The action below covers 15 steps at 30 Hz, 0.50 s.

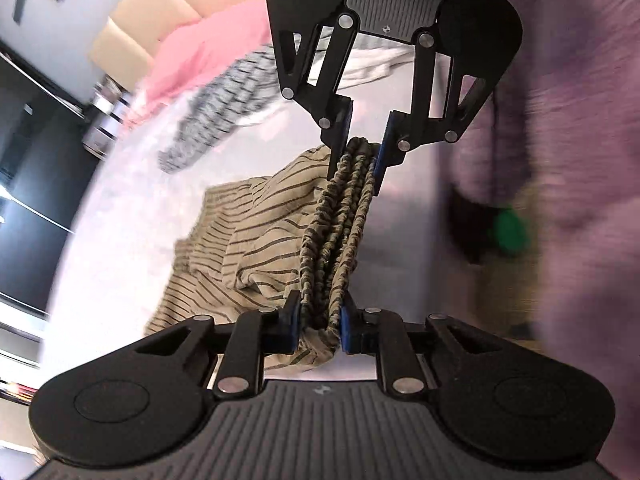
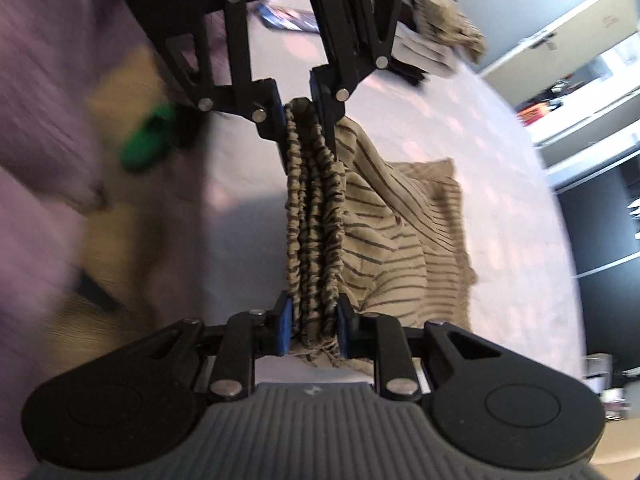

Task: Fold clothes
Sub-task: 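Lift the waistband with both tools and fold it over toward the legs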

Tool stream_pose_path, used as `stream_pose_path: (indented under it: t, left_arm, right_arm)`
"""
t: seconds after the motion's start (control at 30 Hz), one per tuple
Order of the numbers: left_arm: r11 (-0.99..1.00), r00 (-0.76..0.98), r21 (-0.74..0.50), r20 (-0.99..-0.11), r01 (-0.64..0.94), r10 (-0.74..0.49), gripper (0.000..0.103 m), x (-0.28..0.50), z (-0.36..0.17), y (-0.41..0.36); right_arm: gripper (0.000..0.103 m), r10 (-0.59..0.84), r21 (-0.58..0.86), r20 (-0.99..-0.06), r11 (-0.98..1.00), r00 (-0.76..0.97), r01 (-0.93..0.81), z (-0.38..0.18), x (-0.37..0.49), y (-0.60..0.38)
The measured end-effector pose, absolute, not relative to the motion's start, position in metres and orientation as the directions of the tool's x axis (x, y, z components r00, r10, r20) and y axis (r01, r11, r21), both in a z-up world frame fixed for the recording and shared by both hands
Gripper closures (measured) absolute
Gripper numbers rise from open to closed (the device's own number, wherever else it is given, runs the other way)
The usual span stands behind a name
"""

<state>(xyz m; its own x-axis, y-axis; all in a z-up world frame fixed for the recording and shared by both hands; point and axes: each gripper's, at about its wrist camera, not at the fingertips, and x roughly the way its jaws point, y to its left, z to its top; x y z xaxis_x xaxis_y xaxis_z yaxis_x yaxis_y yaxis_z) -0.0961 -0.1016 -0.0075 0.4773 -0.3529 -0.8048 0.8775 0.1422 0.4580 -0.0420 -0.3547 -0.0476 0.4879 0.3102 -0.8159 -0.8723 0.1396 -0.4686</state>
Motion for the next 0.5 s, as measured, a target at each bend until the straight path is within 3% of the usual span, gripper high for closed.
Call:
stream_pose_path:
  t: [0.13, 0.3, 0.5]
  left_arm:
    - [0.146, 0.386, 0.358, -0.846, 0.922, -0.367, 0.087, -0.110, 0.007, -0.088]
    - [0.191, 0.348, 0.294, -0.851, 0.936, -0.393, 0.087, -0.083, 0.008, -0.083]
    - [0.255, 0.335, 0.246, -0.850, 0.935, -0.407, 0.087, 0.001, 0.026, -0.085]
  right_arm:
    - [0.079, 0.346, -0.353, -0.854, 0.161, 0.387, -0.922, -0.016, -0.054, -0.344]
    - [0.079, 0.370, -0.291, -0.847, 0.278, 0.381, -0.916, -0.019, -0.066, -0.328]
    - [0.079, 0.403, -0.215, -0.828, 0.414, 0.390, -0.884, 0.004, 0.017, -0.320]
